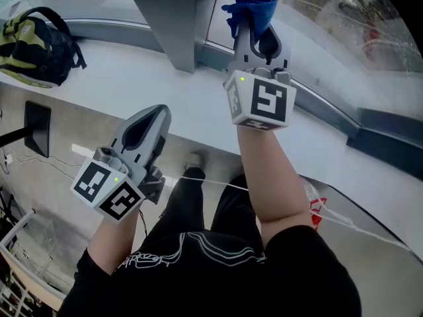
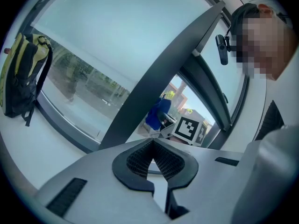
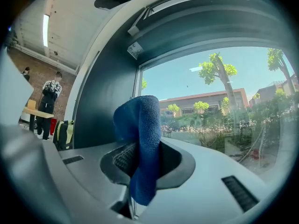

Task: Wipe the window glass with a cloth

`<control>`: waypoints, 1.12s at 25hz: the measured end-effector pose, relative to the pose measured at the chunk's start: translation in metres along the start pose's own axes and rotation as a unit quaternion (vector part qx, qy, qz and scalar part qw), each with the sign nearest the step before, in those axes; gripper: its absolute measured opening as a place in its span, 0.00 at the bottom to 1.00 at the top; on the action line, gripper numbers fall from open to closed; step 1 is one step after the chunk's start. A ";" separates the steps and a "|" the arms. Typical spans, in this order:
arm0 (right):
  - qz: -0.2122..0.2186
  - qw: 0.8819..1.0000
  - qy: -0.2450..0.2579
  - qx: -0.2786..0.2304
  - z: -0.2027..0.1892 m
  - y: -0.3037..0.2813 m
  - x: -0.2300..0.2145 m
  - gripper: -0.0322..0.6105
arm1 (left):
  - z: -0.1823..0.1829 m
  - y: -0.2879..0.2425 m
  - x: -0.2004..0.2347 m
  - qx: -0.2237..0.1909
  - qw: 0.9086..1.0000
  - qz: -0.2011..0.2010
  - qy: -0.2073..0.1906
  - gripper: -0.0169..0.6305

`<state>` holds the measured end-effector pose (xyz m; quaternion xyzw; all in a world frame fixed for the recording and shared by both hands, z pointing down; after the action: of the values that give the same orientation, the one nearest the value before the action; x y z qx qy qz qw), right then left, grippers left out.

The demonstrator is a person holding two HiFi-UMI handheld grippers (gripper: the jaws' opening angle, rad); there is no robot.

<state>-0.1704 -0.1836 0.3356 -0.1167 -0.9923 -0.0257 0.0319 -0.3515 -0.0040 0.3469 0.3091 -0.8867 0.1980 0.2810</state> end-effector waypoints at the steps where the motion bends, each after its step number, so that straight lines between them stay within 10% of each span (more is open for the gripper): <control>1: -0.003 1.000 -0.002 0.000 -0.001 0.002 -0.005 0.15 | -0.002 -0.004 -0.003 0.003 1.000 -0.002 0.000 0.04; 28: -0.081 0.997 0.008 0.016 -0.025 0.095 -0.260 0.15 | -0.099 -0.166 -0.153 0.068 0.995 -0.072 -0.003 0.04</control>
<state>0.1052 -0.1526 0.3463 -0.0348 -0.9985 -0.0128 0.0392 -0.1052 -0.0068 0.3574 0.3912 -0.8474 0.2364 0.2701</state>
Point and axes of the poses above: the fingertips, and each gripper's own axes: y backward along the fingers, x to its left, z out of its top, the point moved 8 cm from there along y, backward along the fingers, and after that the axes turned 11 degrees about -z, right-handed, at the moved point
